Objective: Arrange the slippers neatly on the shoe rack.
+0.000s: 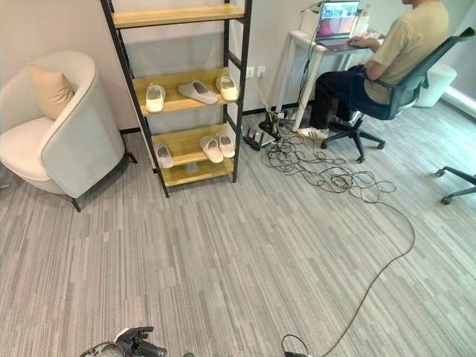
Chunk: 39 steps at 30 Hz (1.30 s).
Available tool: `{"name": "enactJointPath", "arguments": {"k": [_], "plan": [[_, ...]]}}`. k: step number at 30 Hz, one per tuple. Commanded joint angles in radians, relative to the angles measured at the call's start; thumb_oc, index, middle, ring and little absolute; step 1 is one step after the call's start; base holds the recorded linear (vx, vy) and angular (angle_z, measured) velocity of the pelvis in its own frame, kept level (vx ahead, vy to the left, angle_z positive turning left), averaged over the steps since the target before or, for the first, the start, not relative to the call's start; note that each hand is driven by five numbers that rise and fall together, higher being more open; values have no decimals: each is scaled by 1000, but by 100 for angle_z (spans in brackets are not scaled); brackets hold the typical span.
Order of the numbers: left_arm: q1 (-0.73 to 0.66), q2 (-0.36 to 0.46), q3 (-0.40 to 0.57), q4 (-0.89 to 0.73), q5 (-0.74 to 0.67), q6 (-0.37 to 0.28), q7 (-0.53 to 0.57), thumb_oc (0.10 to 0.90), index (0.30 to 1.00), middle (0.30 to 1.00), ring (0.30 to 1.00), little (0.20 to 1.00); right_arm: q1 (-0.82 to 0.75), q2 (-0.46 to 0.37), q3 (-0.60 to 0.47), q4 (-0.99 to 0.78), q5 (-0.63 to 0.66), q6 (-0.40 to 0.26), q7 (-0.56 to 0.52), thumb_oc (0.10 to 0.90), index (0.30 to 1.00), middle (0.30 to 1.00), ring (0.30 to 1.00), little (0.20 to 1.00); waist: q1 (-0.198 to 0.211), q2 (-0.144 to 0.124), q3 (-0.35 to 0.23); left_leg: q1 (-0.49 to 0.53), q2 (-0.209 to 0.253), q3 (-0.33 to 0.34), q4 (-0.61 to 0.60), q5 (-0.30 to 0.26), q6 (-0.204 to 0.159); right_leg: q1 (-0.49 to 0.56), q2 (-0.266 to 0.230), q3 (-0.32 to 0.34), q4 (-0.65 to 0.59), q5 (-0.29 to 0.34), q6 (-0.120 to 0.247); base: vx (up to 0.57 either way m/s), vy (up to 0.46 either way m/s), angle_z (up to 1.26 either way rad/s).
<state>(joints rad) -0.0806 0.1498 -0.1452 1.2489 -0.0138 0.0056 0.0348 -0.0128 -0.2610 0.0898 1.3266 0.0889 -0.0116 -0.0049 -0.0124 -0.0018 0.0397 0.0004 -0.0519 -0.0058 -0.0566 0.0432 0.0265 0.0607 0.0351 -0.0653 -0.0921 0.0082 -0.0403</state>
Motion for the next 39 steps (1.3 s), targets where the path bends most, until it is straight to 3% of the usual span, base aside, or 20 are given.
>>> {"name": "enactJointPath", "arguments": {"k": [1, 14, 33, 36, 39], "plan": [[-67, -14, 4, 30, 15, -28, 18, 800, 900, 900, 900, 900, 2, -9, 7, 5, -16, -19, -15, 800, 900, 900, 900, 900, 29, -23, -19, 30, 3, -71, -31, -49, -44, -39, -51, 76, 5, 105, 97, 0, 0, 0], [-64, -13, 38, 27, -12, -25, 18, 800, 900, 900, 900, 900, 7, -15, -12, 7, -17, -17, -17, 800, 900, 900, 900, 900, 29, -25, -10, 48, 20, -80, -31, -39, -47, -32, -37, 93, 24, 94, 84, 21, -48, -4], [-93, -28, -22, 27, 13, -20, 13, 800, 900, 900, 900, 900, 19, -27, -27, 9, -3, -24, -35, 800, 900, 900, 900, 900, -1, -25, 11, 16, 47, -79, 14, -28, -69, -41, -29, 95, 16, 103, 77, 16, -57, 1], [-101, -28, -39, 19, 13, -22, 12, 800, 900, 900, 900, 900, 20, -29, -26, 4, 3, -28, -39, 800, 900, 900, 900, 900, -10, -35, 31, -43, 54, -59, 146, -37, -82, -43, -37, 95, 15, 110, 74, -52, -61, 22], [-106, -30, -49, 21, 14, -26, 17, 800, 900, 900, 900, 900, 11, -29, -26, 2, 6, -30, -49, 800, 900, 900, 900, 900, -6, -50, 66, -156, 64, -26, 363, -5, -88, -28, -47, 99, 11, 118, 68, -27, -64, 29]]}}
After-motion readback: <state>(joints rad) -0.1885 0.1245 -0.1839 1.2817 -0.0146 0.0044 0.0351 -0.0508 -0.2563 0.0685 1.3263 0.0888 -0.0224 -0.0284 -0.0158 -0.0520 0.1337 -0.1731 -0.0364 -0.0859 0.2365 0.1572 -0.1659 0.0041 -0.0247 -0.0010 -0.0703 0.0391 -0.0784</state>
